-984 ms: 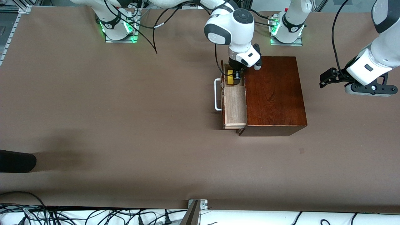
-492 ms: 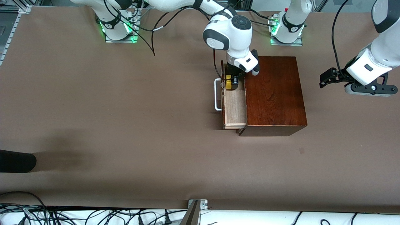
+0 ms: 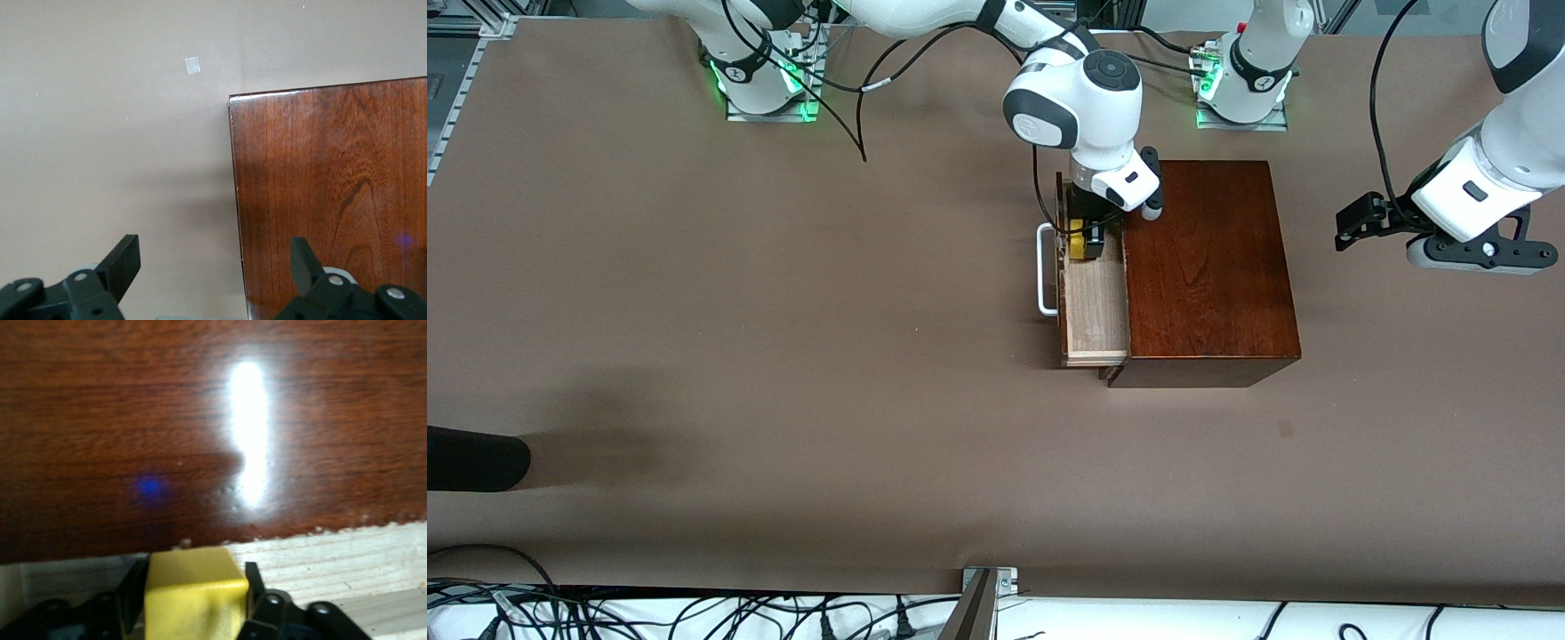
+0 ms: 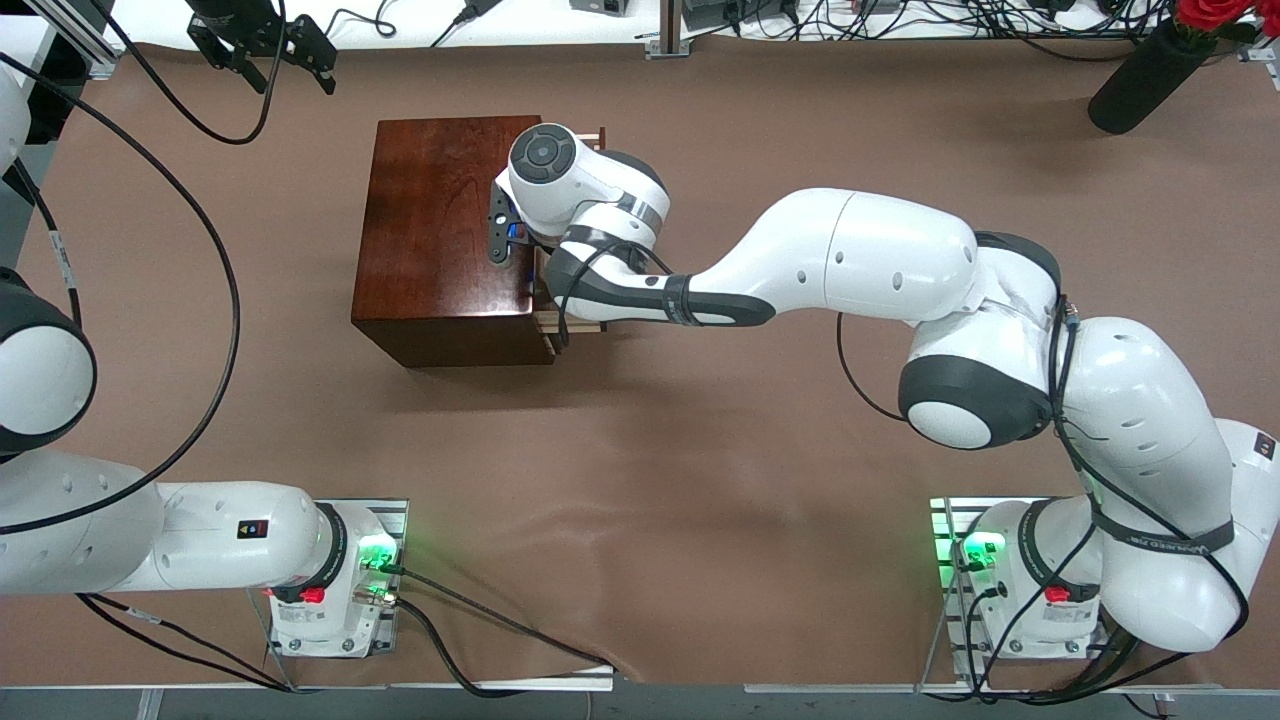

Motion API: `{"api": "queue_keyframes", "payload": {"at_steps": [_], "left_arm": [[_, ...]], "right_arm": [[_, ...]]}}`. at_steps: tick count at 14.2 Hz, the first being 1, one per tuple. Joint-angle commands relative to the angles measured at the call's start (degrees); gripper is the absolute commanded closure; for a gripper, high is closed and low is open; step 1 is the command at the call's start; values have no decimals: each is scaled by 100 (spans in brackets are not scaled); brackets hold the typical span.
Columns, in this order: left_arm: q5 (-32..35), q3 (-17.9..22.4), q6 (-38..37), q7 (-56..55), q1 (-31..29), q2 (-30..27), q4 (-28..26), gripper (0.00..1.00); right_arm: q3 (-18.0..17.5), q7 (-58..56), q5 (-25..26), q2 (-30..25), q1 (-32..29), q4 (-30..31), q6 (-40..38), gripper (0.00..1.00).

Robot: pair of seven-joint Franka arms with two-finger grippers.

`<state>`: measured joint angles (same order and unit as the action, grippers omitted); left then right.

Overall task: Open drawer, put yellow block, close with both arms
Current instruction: 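Lower the cube into the drawer and open the right gripper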

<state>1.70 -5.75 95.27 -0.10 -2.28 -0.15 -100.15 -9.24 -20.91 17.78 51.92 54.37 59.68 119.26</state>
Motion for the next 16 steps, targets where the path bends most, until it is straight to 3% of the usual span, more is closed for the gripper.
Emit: {"api": "queue_keyframes", "payload": {"at_steps": [1,5,11,16], "left_arm": [[-99,-49,-8,116,-63,24,136,0],[-161,-49,-113,125,-36,41,189,0],[-161,-49,-263,125,-1,182,418,0],[-170,-58,-246,614,8,191,426,0]], "right_arm": [[28,113,68,-7,47,-194,-113,0],[19,131,50,-410,3,-194,-411,0],[80,113,-302,-1507,-480,-168,-1641,0],[168,52,-662,-2273,-1472,-159,-2300,0]]}}
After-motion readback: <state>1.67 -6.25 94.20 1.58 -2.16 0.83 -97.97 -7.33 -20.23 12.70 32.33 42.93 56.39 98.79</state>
